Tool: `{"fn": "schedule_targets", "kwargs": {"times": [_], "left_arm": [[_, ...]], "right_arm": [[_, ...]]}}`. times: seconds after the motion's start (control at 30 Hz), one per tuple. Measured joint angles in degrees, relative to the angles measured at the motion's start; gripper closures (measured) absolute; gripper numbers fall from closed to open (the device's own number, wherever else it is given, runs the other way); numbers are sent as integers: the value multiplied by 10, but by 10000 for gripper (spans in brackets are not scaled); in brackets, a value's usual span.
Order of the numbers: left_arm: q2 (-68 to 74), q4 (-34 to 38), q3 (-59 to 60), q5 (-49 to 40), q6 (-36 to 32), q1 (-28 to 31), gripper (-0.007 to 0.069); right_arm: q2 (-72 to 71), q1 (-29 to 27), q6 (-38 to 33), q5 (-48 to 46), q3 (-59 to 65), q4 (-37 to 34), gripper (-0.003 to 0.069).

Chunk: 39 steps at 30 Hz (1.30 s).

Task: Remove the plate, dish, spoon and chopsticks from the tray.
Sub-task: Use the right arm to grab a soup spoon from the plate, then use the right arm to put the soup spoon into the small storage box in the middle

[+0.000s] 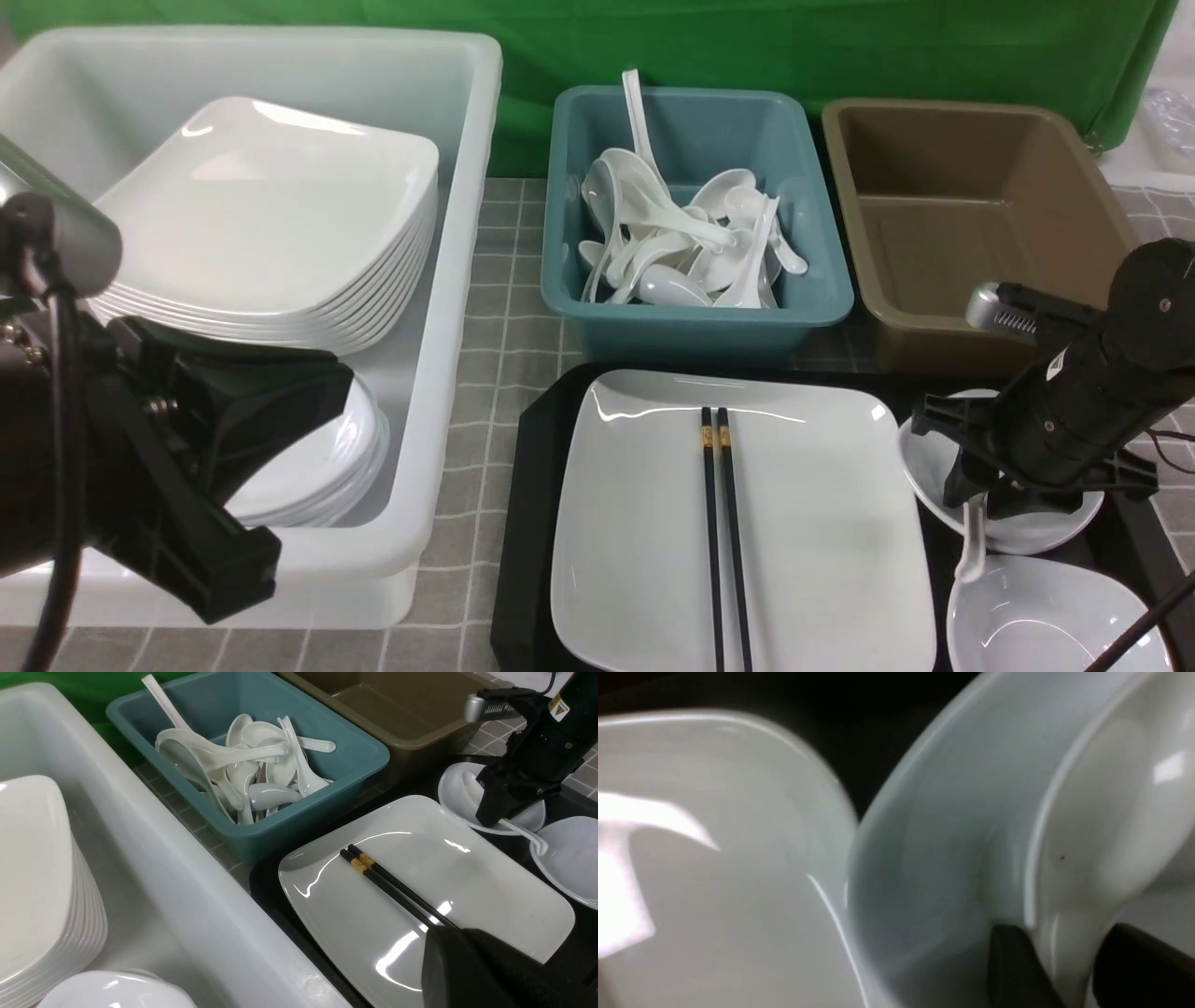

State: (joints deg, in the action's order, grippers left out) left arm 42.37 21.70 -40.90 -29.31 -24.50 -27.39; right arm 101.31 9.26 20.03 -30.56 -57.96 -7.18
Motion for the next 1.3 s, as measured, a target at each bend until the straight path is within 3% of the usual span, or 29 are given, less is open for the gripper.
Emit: {"fn": "schedule_targets", "kwargs": {"times": [0.2,0.27,0.4,0.6,0.83,0.97,1.17,1.3], "left_arm": [[0,0,0,-2,0,0,615],[0,0,0,-2,0,0,615],[0,0,0,-2,1,0,615],[0,0,0,-2,1,0,615],[0,0,0,3,1,0,615],[0,0,0,20,1,0,615],[0,0,0,44,1,0,615],[0,0,0,46,-11,0,615]], "right_arm": [[6,-1,-25,0,-2,1,313],[6,-1,-48,2,-2,2,326],[6,-1,-85,1,-2,1,420],[5,-1,-124,-18,-6,3,420],[-59,2,-161,-120,-6,2,421],[-127,36,-186,-162,-11,-15,421],[-144,111,-296,2,-88,-128,421],[-68,126,-314,118,-188,-147,422]]}}
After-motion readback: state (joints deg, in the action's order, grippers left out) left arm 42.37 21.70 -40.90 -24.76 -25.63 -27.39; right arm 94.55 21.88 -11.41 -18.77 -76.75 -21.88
